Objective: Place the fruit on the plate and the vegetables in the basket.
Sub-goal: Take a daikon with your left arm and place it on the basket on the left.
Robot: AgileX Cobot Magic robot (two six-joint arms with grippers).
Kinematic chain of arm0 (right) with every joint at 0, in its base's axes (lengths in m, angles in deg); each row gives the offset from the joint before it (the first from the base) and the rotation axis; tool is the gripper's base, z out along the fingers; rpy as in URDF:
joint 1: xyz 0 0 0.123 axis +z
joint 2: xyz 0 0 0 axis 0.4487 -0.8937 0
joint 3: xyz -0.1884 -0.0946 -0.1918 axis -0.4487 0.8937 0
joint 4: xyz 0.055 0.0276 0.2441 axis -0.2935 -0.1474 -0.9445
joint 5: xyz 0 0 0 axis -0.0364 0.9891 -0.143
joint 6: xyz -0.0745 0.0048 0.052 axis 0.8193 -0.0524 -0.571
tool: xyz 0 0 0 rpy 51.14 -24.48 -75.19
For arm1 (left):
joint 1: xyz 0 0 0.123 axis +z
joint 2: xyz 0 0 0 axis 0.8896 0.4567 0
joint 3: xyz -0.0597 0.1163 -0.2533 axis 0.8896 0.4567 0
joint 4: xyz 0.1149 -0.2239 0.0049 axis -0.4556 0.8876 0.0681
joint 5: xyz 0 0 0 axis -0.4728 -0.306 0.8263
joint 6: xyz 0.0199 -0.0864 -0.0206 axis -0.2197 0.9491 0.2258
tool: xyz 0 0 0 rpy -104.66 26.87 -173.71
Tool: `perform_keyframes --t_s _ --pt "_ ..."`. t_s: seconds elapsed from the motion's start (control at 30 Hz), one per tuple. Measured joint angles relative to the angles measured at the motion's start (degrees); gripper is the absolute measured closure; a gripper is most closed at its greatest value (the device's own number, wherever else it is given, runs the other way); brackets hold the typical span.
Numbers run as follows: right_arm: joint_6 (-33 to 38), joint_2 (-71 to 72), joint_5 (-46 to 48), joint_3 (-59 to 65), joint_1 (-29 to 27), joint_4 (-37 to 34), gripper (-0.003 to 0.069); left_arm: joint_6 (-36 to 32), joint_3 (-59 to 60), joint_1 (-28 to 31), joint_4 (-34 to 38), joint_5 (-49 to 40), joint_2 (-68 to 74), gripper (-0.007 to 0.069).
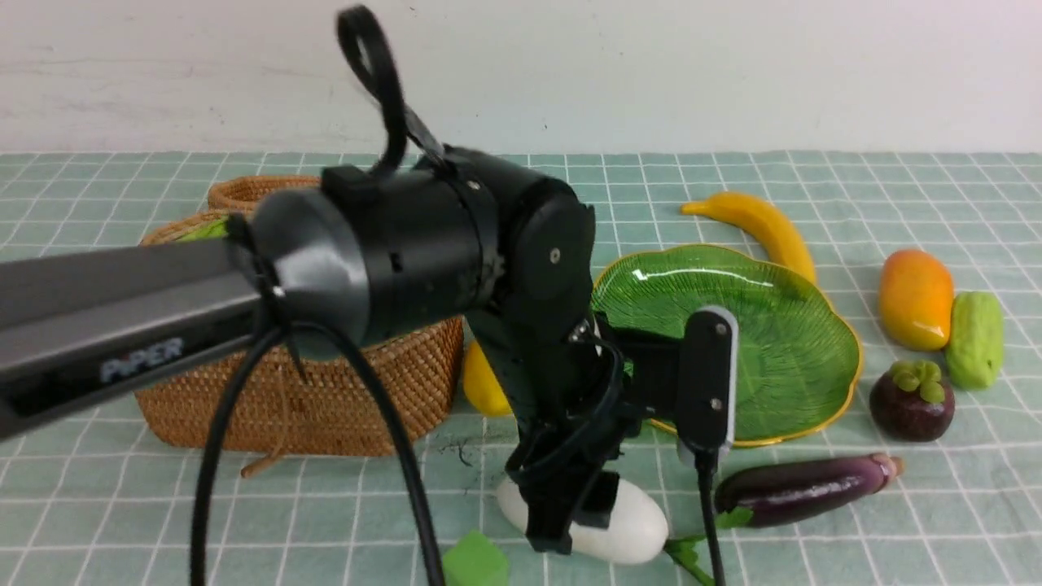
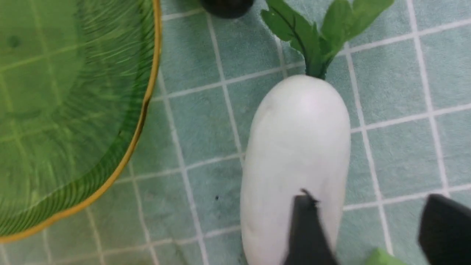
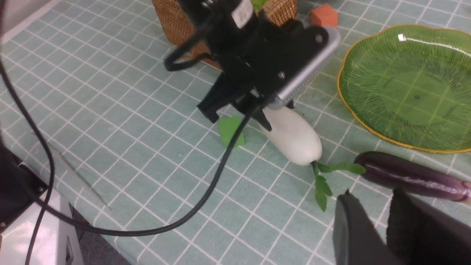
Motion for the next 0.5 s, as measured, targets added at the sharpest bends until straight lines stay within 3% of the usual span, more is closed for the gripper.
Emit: perform_keyframes --t_s 0.03,0.07,0.17,0.37,0.43,0.5 --pt "0.06 0.00 0.24 0.00 0.00 0.00 0.0498 -0.42 0.10 0.00 0.10 2.20 2.10 0.0073" --pt "0.06 0.00 0.24 0.00 0.00 0.00 0.0498 -0.60 0.10 0.00 0.12 3.49 3.30 0.0024" --pt "0.11 0.00 0.28 0.00 0.00 0.00 0.0498 -0.73 0.10 0.00 0.12 5.78 6.76 -0.0033" --pt "0.15 0.00 1.22 0.00 0.00 0.10 0.0498 -0.72 0.10 0.00 -2.58 7.59 11.45 0.0008" --pt "0.15 0.00 1.29 0.00 0.00 0.21 0.0498 1.28 0.10 0.00 -4.23 7.67 11.73 0.0090" --pt "0.15 0.00 1.37 0.00 0.00 0.15 0.0498 3.44 0.10 0.00 -4.77 7.92 11.73 0.0109"
